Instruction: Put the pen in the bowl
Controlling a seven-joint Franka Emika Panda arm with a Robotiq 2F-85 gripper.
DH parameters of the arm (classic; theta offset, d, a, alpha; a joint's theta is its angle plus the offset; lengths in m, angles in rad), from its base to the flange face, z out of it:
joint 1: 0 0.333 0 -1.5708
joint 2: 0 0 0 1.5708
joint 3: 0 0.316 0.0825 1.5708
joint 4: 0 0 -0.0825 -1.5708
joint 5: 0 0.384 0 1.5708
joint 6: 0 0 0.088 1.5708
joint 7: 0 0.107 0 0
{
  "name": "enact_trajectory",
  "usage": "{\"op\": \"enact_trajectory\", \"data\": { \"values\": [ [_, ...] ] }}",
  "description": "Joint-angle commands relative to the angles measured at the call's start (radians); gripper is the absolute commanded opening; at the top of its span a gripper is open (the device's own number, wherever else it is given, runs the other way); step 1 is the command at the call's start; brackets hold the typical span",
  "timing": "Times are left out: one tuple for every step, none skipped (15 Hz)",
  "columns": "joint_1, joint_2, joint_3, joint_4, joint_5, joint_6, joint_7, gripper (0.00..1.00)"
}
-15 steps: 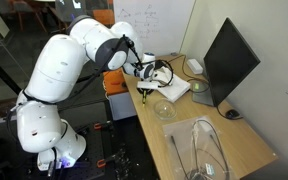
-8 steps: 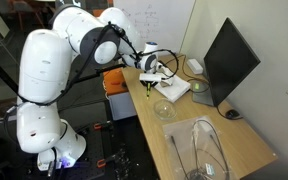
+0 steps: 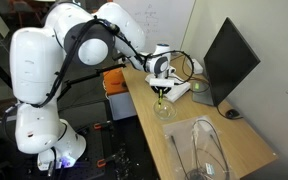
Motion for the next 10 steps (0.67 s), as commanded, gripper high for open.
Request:
{"op": "enact_trajectory", "data": {
  "values": [
    [-0.006,0.004,-0.041,0.003,-0.053,-0.016,0.031,0.03],
    [-0.012,0.007,-0.048,0.004,-0.058,-0.016,0.029,0.03],
    [-0.018,0.016,-0.054,0.005,-0.06,-0.014,0.025,0.03],
    [-0.02,0.022,-0.055,0.004,-0.061,-0.006,0.022,0.03],
    [-0.02,0.026,-0.056,0.002,-0.062,-0.004,0.023,0.03],
    [-0.018,0.035,-0.058,0.006,-0.058,-0.013,0.034,0.03],
    [-0.017,0.039,-0.059,0.012,-0.046,-0.036,0.051,0.39],
    [-0.017,0.035,-0.059,0.01,-0.041,-0.042,0.06,0.4],
    [-0.007,0.025,-0.071,0.003,-0.059,-0.04,0.099,0.47],
    [-0.01,0.016,-0.071,-0.001,-0.054,-0.038,0.113,0.55]
  ]
}}
